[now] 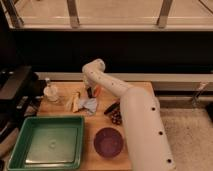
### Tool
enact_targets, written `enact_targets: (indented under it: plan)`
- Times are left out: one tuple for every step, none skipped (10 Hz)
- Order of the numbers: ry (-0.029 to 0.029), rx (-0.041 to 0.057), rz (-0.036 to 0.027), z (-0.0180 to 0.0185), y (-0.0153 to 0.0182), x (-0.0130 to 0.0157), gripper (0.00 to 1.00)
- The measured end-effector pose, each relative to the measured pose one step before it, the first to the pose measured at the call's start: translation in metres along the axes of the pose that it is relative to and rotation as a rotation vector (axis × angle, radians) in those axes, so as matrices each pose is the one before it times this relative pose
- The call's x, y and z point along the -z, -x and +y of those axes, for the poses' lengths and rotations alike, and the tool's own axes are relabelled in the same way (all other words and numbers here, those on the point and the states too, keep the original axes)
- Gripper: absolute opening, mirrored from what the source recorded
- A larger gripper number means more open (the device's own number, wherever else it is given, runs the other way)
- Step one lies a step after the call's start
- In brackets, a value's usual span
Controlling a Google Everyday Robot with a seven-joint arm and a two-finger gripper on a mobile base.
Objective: Wipe table surface with eraser
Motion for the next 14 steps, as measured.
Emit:
enact_targets:
  plan:
    - [0.00364,0.00999,0.00984,0.00026,-0.01180,-0.00398,0.00]
    - [-0.01184,0.01146,0.01003,-0.00593,-0.01005,-0.00348,0.00]
    - [-0.02301,0.01728,0.01036,-0.01277,-0.00876,-0.00465,0.00]
    - [-0.01578,0.00986,0.00603,-0.00917,-0.00304,-0.00160,0.00]
    - [-0.02538,0.01003,0.00619,-0.01373,-0.00152,-0.00174,0.00]
    - [-0.02562,0.00783,-0.00065,-0.01217,0.00368,-0.00039,0.00]
    - [-0.01966,0.00539,-0.00608,-0.00560,0.00908,0.00319,0.00]
    - [-0.00470,-0.00600,-0.01383,-0.00098,0.01073,0.00327,0.00]
    - [-0.00208,-0.00863,-0.01546,0.00054,0.01025,0.00295,0.00]
    - [0.01061,-0.01634,-0.02416,0.00887,0.01269,0.00402,0.00]
    - [0.01531,-0.01680,-0.01973,0.01151,0.00934,0.00310,0.00]
    - [0.01571,-0.01526,-0.01458,0.01163,0.00598,0.00197,0.00]
    - [0.02014,-0.00996,-0.00901,0.01004,0.00244,0.00111,0.00]
    - [0.01983,-0.00631,0.00421,0.00796,-0.00522,0.00080,0.00]
